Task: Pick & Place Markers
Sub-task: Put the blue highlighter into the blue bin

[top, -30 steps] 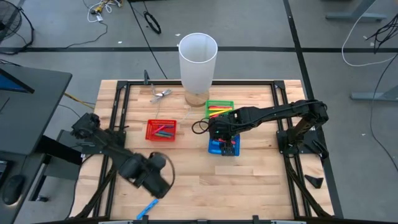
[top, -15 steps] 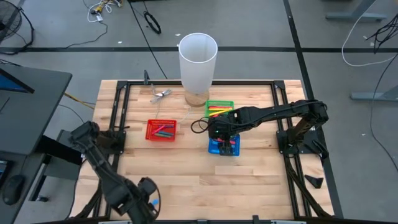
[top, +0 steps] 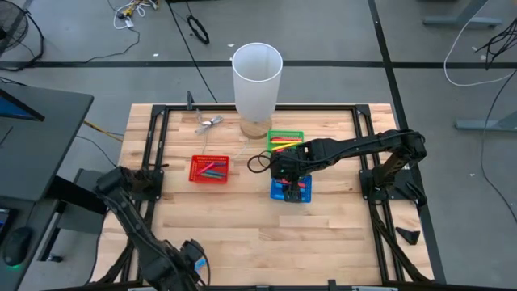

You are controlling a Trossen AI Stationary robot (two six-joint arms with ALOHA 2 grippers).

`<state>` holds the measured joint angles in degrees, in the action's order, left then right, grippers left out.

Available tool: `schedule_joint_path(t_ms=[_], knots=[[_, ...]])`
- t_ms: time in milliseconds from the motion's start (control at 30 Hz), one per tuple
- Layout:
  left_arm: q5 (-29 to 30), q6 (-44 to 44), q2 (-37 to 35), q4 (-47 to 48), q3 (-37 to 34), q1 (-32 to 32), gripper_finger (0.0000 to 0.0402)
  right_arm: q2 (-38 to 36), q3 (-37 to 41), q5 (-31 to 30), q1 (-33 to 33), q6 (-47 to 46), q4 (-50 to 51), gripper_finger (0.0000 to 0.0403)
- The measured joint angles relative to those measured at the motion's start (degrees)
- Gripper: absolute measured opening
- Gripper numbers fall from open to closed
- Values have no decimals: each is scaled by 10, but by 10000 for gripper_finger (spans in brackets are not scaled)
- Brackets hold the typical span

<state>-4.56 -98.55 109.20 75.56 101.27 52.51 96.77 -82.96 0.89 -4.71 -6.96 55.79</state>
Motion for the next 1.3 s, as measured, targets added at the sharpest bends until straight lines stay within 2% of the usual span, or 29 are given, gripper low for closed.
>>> schedule_joint_path(t_ms=[333,567,967,1100,1300], knots=[[12,69,100,-25,0,-3,275,0,0,0,0,-1,0,275],[9,108,142,-34,-2,-2,275,0,0,1,0,-1,0,275],[2,93,146,-109,-74,2,275,0,0,2,0,-1,7,275],[-7,93,142,-174,-107,2,275,0,0,2,0,-1,8,275],[-22,107,141,-188,-113,1,273,0,0,2,0,-1,12,275]])
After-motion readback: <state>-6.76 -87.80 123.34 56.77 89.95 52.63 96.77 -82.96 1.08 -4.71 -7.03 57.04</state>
